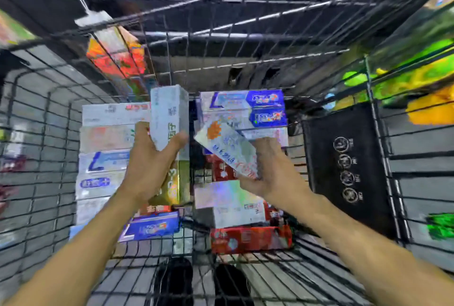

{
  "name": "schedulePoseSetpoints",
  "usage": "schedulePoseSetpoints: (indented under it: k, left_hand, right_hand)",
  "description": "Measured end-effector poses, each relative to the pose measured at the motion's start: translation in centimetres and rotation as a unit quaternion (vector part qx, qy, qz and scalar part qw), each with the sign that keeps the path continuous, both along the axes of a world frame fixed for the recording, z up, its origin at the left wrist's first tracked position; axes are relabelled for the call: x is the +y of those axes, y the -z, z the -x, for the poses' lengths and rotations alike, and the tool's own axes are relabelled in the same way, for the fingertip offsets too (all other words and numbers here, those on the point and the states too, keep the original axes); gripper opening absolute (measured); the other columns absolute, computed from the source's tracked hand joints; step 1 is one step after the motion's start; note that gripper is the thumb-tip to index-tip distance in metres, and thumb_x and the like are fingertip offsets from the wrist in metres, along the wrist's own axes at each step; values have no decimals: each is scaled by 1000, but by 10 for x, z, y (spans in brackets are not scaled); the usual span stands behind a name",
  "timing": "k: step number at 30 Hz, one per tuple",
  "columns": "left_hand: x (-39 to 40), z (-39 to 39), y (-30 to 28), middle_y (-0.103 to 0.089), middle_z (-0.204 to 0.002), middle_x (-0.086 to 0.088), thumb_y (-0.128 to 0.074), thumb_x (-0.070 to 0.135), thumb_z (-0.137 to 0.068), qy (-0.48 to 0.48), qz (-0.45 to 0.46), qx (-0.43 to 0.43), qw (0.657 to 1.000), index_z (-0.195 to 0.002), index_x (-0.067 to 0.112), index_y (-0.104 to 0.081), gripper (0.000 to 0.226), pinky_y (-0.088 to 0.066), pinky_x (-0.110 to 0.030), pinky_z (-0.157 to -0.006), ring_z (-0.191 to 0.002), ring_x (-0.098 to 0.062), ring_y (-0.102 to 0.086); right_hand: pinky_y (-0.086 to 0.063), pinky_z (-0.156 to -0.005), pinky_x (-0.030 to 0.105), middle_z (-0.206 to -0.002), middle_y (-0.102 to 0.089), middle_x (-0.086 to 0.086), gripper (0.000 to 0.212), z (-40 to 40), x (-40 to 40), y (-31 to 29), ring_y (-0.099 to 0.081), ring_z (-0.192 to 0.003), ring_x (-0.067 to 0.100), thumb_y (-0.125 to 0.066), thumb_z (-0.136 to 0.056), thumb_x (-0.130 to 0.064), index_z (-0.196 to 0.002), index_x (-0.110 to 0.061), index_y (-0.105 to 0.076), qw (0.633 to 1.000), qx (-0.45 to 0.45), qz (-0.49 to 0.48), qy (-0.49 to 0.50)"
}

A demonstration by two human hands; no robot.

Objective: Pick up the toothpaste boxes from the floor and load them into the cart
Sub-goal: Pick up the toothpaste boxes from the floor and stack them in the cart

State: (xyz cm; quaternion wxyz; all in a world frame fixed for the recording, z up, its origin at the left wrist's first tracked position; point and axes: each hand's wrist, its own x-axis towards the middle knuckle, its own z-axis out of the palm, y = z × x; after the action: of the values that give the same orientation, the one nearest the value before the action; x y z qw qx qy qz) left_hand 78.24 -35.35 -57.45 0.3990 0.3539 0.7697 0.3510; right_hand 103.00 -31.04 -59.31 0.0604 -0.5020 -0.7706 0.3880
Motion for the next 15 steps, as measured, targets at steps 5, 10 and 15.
schedulePoseSetpoints:
  k: [5, 10, 15]
  left_hand:
    - [1, 15, 12, -61, -86, 8, -66, 39, -95, 5, -8, 29, 1000, -116, 17, -43, 38, -42, -15, -50, -57, 6, -56]
    - [-3, 13, 14, -65, -82, 8, -72, 60, -83, 40, 16, 46, 998, -111, 15, -43, 60, -43, -23, -54, -59, 0, -59]
    - [-7, 6, 17, -62, -90, 14, -73, 40, -87, 109, 37, 104, 988, -112, 22, -45, 42, -39, -13, -52, -72, 3, -60]
  right_hand:
    - [-54, -81, 46, -120, -56, 17, 74, -13, 8, 30, -61, -106, 40, -83, -73, -28, -136, -6, -51, 981, -83, -63, -161]
    - [-58, -78, 43, -110, -60, 19, 81, -22, 11, 52, -58, -97, 38, -90, -53, -13, -125, -1, -55, 965, -112, -154, -181]
    - [-58, -80, 43, -110, -56, 13, 74, -20, 16, 69, -46, -101, 30, -85, -61, -11, -130, -5, -59, 944, -168, -213, -187]
